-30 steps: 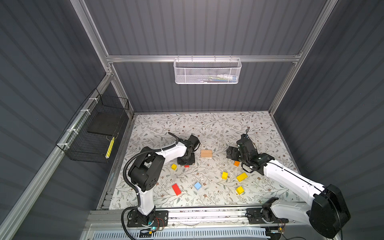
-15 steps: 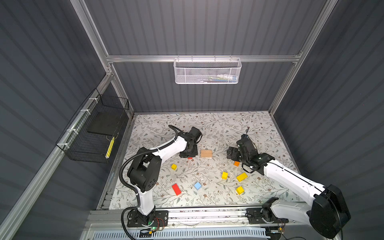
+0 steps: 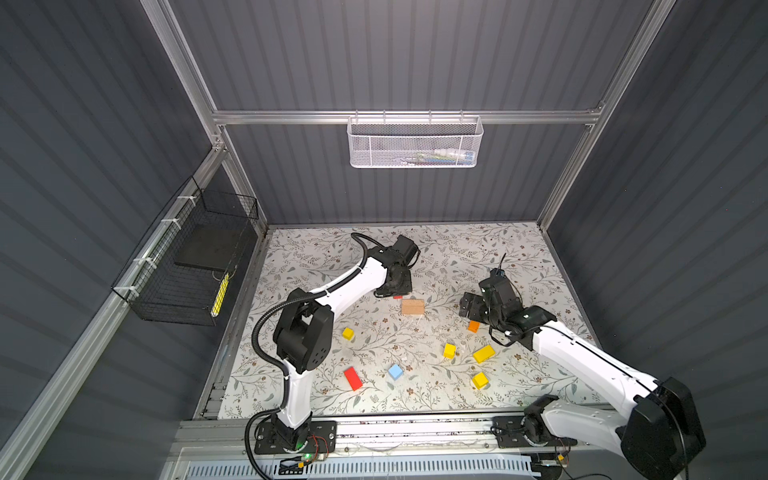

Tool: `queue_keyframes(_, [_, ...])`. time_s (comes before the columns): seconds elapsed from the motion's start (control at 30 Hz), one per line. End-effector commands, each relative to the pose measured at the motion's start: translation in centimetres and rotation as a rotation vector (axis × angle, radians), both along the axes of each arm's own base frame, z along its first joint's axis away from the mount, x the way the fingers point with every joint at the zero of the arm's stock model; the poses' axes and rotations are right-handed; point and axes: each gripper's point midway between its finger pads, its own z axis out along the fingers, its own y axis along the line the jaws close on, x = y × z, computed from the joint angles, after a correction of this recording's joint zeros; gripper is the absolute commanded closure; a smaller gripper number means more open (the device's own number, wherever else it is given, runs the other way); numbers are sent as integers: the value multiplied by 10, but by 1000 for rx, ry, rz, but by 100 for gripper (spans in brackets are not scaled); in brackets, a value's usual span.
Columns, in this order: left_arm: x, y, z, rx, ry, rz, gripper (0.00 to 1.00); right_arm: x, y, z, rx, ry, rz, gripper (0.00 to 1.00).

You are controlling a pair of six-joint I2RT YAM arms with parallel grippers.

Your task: Build the wood block tower

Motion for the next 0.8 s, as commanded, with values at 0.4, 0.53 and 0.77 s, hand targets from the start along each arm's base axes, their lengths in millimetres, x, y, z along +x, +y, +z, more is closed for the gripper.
queue_keyframes(0.4, [-13, -42, -26, 60, 43, -78, 100, -11, -19, -6, -8, 15, -46, 5])
queue_keyframes(0.53, [-13, -40, -35, 75, 44, -47, 100, -10, -18, -8, -3, 22, -41, 5])
queue_keyframes(0.77, [-14, -40, -47, 86, 57, -33, 100, -9, -17, -9, 2, 29, -37, 5])
